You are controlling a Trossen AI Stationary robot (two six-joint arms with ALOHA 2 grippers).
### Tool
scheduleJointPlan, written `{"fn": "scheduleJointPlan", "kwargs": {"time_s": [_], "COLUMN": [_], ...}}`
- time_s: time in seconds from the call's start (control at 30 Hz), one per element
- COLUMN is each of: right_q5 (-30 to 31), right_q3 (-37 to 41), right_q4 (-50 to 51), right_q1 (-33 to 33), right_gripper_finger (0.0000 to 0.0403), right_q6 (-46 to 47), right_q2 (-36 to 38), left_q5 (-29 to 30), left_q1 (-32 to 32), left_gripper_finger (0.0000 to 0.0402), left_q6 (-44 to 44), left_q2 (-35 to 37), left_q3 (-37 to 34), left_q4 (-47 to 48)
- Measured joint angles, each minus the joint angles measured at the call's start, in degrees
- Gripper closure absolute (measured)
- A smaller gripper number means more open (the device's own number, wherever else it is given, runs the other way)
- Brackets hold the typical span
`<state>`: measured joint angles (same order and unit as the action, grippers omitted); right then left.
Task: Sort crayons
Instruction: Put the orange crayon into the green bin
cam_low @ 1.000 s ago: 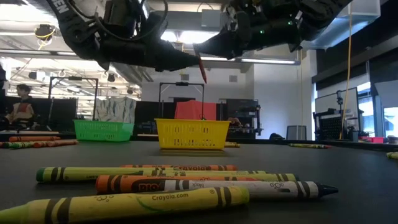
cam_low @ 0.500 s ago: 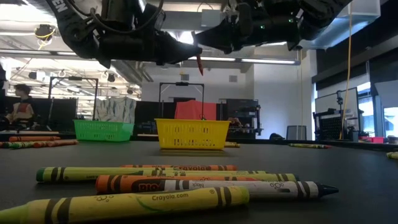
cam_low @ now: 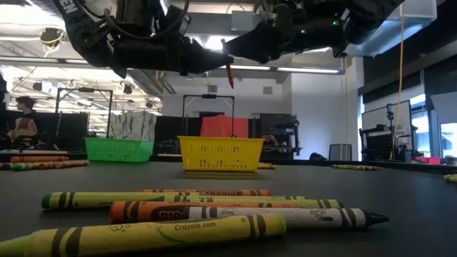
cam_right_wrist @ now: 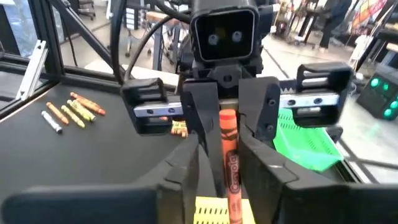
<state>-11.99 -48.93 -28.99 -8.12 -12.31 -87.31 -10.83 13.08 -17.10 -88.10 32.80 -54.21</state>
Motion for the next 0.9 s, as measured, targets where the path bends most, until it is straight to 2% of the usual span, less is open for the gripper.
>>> {"fn": "scheduleJointPlan", "kwargs": {"time_s": [0.1,0.23,0.43,0.6,0.7,0.77,0.9], "right_q5": [0.42,0.98,1.36,2.54,3.86,4.11,5.14], "right_q3": [-0.04,-0.09,-0.09,-0.04,-0.04,-0.04,-0.04], "right_q4": [7.29,17.97,29.47,30.25,29.12,28.38,27.00], "right_q1": [-0.04,-0.15,-0.15,-0.15,-0.15,-0.15,-0.15], "right_gripper_finger": [0.0276,0.0272,0.0272,0.0272,0.0271,0.0271,0.0271], "right_q6": [0.00,0.01,0.31,0.47,0.47,0.47,1.97], "right_q2": [4.21,9.43,12.61,11.75,10.69,9.89,8.17], "left_q5": [2.90,9.79,22.57,36.03,41.94,43.87,42.98], "left_q1": [0.00,0.02,1.12,3.28,6.12,8.58,14.58], "left_gripper_finger": [0.0395,0.0394,0.0394,0.0393,0.0393,0.0393,0.0393], "left_q6": [-0.02,-0.04,-0.03,-0.06,0.00,-0.02,0.77], "left_q2": [0.96,3.23,10.44,16.13,18.84,19.83,19.92], "left_q3": [0.00,-0.02,-0.04,0.00,0.00,0.00,0.00], "left_q4": [2.71,7.88,22.43,35.87,44.34,48.17,52.76]}}
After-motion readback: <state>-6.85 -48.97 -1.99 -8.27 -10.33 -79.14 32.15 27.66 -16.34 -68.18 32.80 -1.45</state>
